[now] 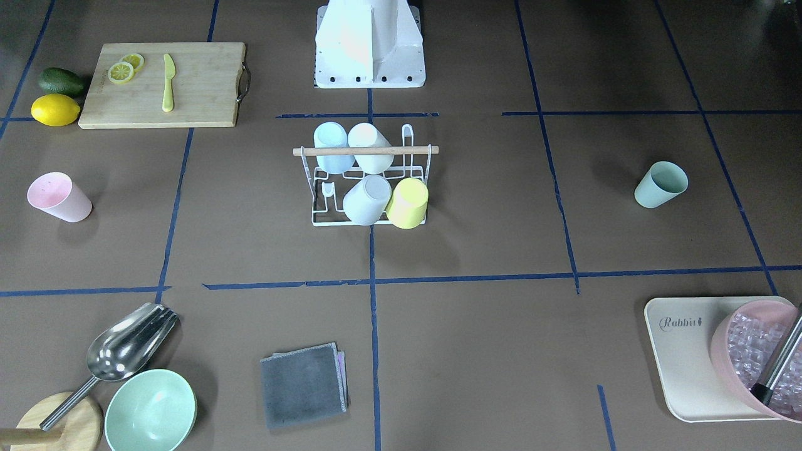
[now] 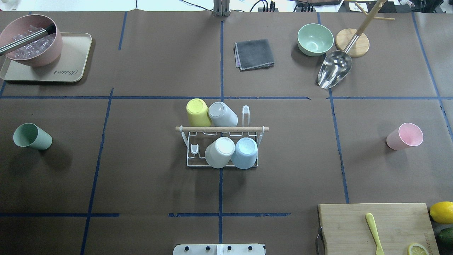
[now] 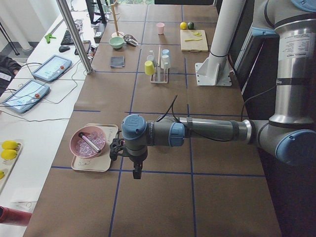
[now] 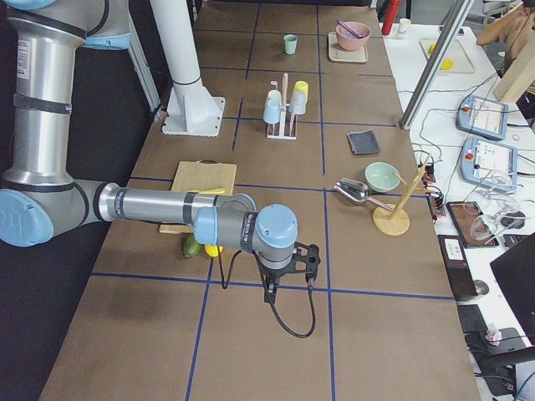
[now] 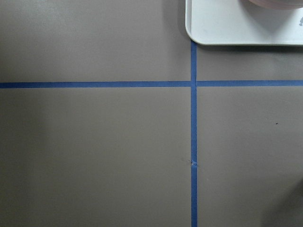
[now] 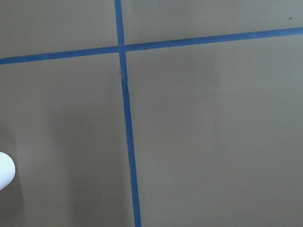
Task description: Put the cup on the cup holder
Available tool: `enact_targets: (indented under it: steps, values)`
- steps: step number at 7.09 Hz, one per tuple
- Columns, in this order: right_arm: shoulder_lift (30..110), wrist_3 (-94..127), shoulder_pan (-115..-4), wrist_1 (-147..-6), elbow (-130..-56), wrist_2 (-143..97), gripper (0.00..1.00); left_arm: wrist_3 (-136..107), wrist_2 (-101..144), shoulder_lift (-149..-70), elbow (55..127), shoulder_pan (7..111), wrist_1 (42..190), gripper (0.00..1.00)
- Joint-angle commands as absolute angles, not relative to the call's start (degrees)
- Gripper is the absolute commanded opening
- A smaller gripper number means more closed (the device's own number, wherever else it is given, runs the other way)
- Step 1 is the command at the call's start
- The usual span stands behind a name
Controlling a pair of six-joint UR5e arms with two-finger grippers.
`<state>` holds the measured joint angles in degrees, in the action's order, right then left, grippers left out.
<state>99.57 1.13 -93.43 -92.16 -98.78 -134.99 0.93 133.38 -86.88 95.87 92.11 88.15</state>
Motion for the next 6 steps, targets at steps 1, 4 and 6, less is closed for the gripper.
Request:
enact_targets:
  steps: [1, 4, 6]
  values:
    - [99.4, 1.14, -93.43, -92.11, -98.96, -135.0, 1.0, 0.97, 133.85, -86.84, 95.54, 92.11, 88.15, 1.0]
    - [98.18, 0.88, -93.43, -91.76, -99.84, -134.91, 1.0, 0.97, 134.21, -86.84, 95.54, 92.11, 88.07, 1.0]
    - [97.56, 0.97, -91.95, -87.03, -99.32, -133.87, 1.0, 0.97, 134.21, -87.18, 96.5, 92.11, 87.37, 1.0]
